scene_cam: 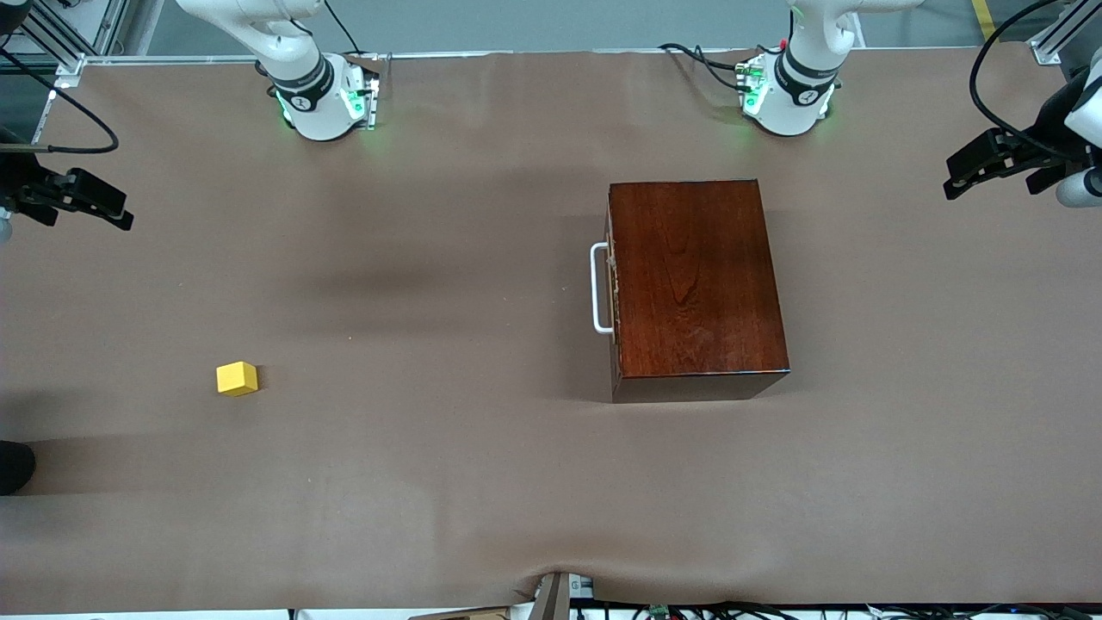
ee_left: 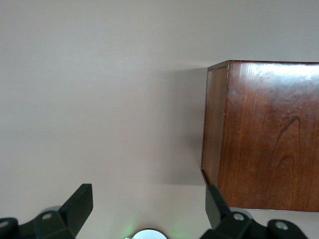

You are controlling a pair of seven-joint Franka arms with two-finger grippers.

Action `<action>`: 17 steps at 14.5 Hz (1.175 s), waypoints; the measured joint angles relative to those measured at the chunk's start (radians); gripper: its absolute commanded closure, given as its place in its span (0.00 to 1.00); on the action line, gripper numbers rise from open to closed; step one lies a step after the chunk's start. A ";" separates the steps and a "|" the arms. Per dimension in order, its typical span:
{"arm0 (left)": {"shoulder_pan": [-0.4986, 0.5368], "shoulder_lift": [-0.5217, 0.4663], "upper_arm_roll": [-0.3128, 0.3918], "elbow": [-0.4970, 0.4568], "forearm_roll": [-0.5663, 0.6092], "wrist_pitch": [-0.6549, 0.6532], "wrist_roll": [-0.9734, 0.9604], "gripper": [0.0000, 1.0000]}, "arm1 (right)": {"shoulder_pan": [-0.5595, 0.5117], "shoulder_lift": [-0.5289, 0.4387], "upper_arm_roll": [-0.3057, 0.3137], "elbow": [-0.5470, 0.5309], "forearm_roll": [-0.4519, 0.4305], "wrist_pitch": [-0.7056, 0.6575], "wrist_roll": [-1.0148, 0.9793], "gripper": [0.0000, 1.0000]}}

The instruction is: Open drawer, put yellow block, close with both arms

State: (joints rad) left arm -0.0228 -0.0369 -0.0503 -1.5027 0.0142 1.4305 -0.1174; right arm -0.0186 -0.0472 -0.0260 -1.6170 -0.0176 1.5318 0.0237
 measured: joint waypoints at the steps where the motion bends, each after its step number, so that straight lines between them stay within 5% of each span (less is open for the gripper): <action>1: 0.000 0.000 0.000 0.000 0.000 0.000 0.007 0.00 | 0.000 0.000 0.000 0.000 0.000 0.000 0.000 0.00; 10: -0.001 0.053 0.020 0.033 -0.039 0.010 0.032 0.00 | 0.000 0.000 0.000 0.000 0.000 0.000 0.000 0.00; 17: -0.126 0.218 -0.047 0.034 -0.140 0.155 -0.306 0.00 | 0.000 0.000 0.000 0.000 0.000 0.000 0.000 0.00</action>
State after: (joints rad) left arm -0.1485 0.1809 -0.0970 -1.4690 -0.1256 1.5855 -0.4237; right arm -0.0187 -0.0470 -0.0264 -1.6166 -0.0176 1.5318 0.0237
